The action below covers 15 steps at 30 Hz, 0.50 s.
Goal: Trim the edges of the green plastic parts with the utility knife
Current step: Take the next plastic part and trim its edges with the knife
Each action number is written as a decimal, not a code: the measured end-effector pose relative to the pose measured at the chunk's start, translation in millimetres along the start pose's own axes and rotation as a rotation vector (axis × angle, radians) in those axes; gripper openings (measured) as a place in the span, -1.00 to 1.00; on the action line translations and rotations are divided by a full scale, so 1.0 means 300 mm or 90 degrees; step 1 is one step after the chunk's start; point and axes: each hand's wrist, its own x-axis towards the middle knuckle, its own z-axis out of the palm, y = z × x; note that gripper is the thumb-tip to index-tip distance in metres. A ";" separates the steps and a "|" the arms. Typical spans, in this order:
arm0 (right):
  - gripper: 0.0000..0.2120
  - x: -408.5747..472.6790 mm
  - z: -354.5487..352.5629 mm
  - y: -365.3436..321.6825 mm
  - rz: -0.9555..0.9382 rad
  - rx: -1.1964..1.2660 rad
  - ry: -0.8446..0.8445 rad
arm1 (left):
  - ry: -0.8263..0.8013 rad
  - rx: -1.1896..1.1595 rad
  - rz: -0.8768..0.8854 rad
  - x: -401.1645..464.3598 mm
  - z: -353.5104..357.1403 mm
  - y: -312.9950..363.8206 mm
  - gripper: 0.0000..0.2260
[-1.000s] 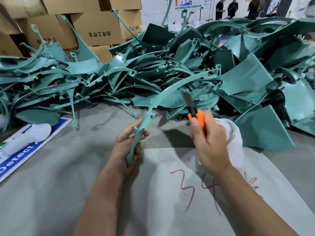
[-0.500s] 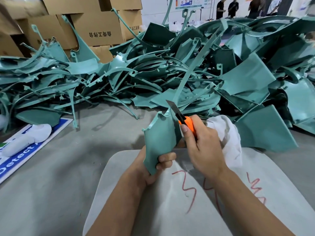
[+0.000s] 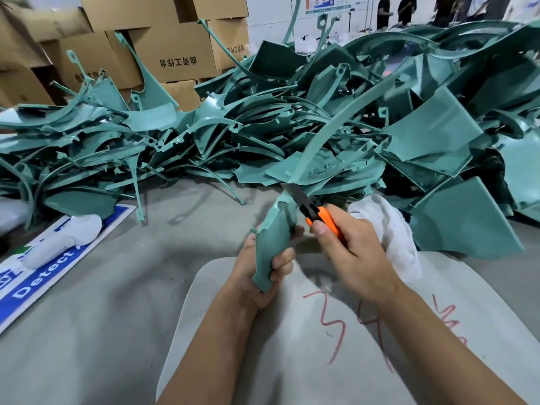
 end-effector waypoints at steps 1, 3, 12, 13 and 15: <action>-0.73 0.000 -0.003 -0.007 -0.002 0.037 -0.013 | 0.012 -0.016 0.014 0.002 -0.003 0.007 -0.65; -0.72 -0.005 -0.002 -0.018 0.005 0.121 -0.025 | 0.013 -0.044 0.037 0.009 -0.016 0.022 -0.65; -0.72 -0.020 0.051 -0.069 -0.007 0.091 -0.004 | 0.051 0.075 0.259 0.026 -0.009 0.005 -0.52; -0.70 -0.020 0.058 -0.081 -0.028 0.094 -0.007 | 0.057 0.075 0.270 0.024 -0.001 0.005 -0.51; -0.64 -0.016 0.064 -0.099 -0.058 0.090 -0.013 | 0.070 0.072 0.283 0.022 0.006 0.005 -0.44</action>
